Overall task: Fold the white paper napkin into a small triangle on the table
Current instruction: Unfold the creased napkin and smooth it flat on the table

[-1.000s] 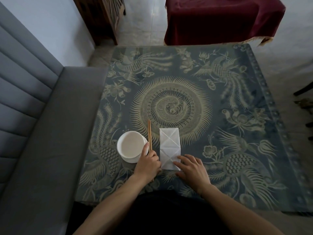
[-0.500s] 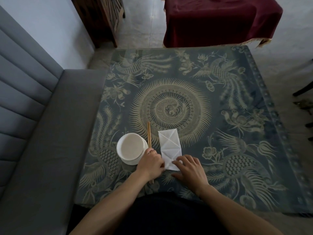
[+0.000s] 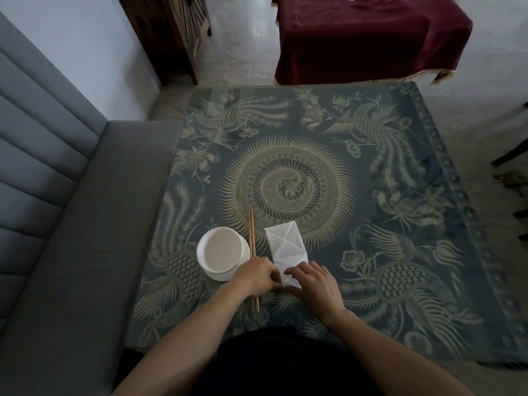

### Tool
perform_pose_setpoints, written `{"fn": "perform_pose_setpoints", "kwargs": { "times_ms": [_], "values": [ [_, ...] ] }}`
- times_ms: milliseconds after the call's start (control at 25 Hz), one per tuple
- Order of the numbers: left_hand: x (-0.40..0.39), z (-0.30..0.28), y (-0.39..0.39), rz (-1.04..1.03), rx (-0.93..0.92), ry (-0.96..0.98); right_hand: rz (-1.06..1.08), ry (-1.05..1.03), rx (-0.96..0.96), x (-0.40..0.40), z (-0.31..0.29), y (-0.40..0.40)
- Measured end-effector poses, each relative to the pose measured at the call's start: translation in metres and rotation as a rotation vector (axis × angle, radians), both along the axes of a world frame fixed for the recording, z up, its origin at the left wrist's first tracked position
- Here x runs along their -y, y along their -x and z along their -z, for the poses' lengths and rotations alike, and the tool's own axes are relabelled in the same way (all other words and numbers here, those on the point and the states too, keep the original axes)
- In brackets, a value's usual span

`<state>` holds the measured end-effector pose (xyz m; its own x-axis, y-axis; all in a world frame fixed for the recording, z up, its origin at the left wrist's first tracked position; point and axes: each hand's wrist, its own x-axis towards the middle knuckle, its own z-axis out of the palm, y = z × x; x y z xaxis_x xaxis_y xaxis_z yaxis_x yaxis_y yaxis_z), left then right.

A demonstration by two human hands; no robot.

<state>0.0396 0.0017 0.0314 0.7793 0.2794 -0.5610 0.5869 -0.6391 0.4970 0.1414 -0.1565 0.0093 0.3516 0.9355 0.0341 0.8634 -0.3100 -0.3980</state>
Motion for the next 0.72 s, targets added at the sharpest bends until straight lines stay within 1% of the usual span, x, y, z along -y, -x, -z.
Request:
{"fn": "perform_pose_setpoints", "kwargs": {
  "times_ms": [160,400,480,600,720],
  "values": [
    [0.001,-0.004,-0.003,-0.020,-0.021,0.072,0.007,0.090,-0.082,-0.002,0.002,-0.003],
    [-0.002,-0.007,-0.004,-0.058,-0.018,0.090,0.084,0.118,-0.142,-0.003,0.006,-0.004],
    [-0.003,-0.004,-0.002,-0.039,-0.044,0.054,0.154,0.113,-0.203,-0.003,0.008,-0.004],
    [-0.003,0.000,0.001,0.053,-0.089,-0.061,0.249,0.105,-0.297,-0.003,0.009,-0.003],
    [0.000,0.001,0.003,0.140,-0.042,-0.179,0.315,0.098,-0.370,-0.002,0.012,-0.006]
  ]
}}
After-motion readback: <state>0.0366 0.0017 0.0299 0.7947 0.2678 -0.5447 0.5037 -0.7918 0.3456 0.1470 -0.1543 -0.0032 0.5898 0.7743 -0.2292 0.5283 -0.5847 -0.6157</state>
